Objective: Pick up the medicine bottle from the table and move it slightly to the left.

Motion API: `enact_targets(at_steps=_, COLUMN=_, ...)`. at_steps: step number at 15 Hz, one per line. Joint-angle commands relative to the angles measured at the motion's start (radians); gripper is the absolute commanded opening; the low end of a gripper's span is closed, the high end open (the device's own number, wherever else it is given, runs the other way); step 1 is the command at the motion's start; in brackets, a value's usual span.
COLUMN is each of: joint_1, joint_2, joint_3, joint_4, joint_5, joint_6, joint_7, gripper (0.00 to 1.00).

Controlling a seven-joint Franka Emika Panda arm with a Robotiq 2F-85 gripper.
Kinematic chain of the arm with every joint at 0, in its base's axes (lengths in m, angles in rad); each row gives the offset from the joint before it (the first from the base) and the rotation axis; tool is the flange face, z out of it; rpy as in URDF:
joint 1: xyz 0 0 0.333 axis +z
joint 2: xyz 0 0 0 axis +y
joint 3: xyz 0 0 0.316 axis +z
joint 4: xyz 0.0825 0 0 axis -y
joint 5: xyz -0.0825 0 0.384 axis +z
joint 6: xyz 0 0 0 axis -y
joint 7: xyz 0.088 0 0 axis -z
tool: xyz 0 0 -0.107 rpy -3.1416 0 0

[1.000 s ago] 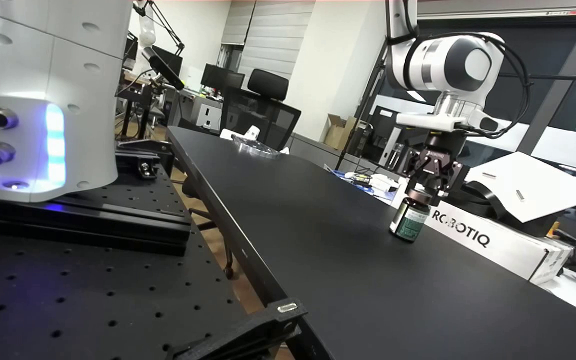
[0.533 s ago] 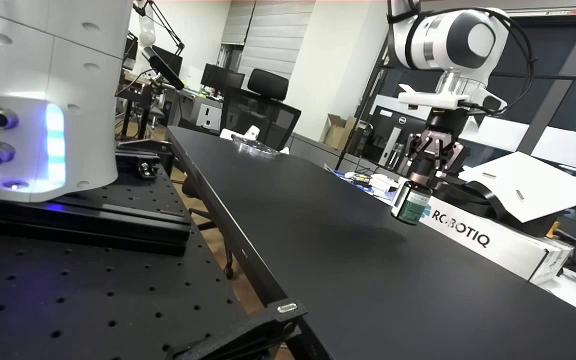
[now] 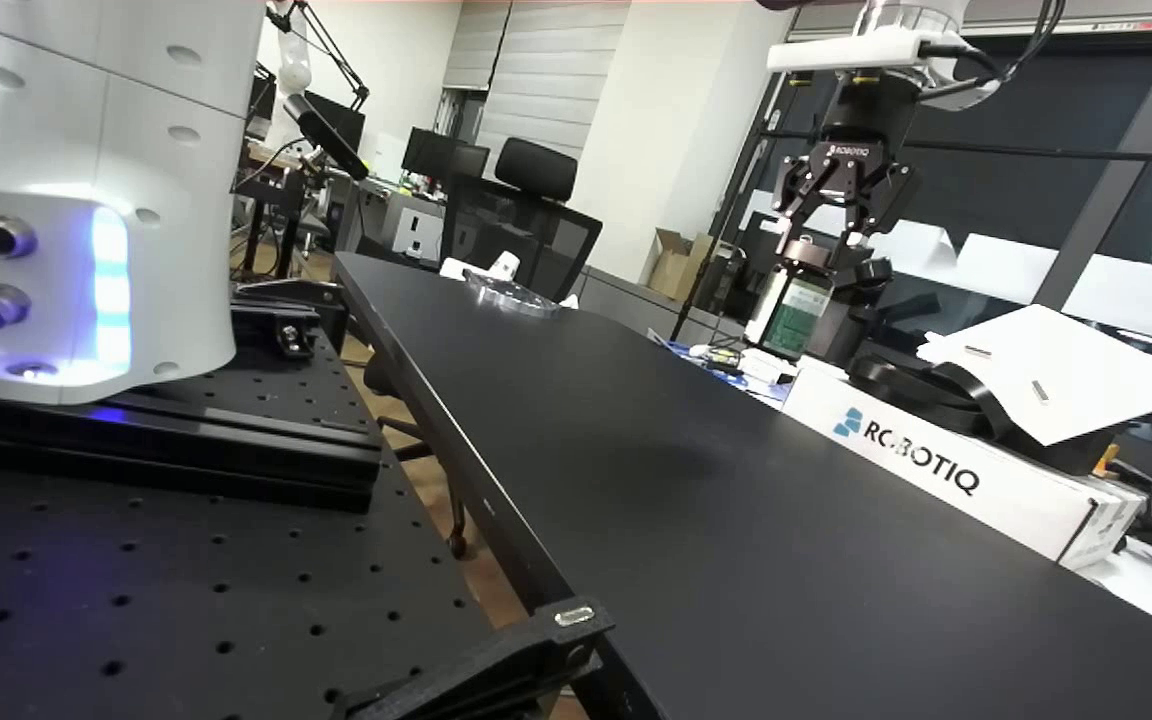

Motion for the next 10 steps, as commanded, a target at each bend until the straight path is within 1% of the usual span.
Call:
enact_targets(at_steps=1, joint_1=0.002, joint_2=-0.256, joint_3=-0.009, joint_4=-0.249, joint_5=-0.025, joint_6=0.02, joint_7=-0.076, gripper=0.36)
enact_targets(at_steps=3, joint_1=0.006, joint_2=-0.321, joint_3=-0.017, joint_4=-0.32, joint_5=-0.023, joint_6=0.02, joint_7=-0.122, gripper=0.36)
enact_targets(at_steps=5, joint_1=0.018, joint_2=-0.347, joint_3=-0.017, joint_4=-0.36, joint_5=-0.017, joint_6=0.01, joint_7=-0.147, gripper=0.36)
enact_targets(at_steps=8, joint_1=0.056, joint_2=-0.368, joint_3=0.012, joint_4=-0.419, joint_5=-0.017, joint_6=0.027, joint_7=-0.151, gripper=0.36)
enact_targets(at_steps=10, joint_1=0.1, joint_2=-0.359, joint_3=0.045, joint_4=-0.442, joint_5=-0.011, joint_6=0.051, joint_7=-0.139, gripper=0.36)
